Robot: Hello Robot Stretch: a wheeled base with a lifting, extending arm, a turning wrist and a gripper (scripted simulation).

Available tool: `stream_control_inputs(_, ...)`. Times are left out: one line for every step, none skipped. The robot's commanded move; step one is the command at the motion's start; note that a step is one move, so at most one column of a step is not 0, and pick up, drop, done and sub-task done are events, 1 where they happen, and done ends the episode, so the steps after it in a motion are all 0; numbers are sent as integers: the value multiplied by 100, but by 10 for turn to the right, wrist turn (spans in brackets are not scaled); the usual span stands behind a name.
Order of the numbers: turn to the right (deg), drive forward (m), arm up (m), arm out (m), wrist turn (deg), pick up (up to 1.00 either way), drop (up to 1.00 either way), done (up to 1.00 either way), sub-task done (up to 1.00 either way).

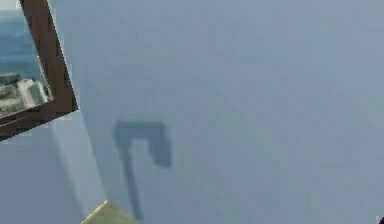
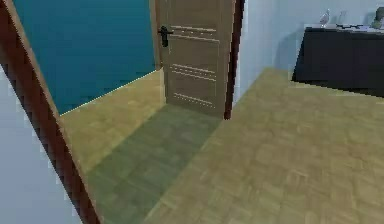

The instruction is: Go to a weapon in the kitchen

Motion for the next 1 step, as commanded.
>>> stream_control_inputs(450,0,0,0,0,0,0,0,0)
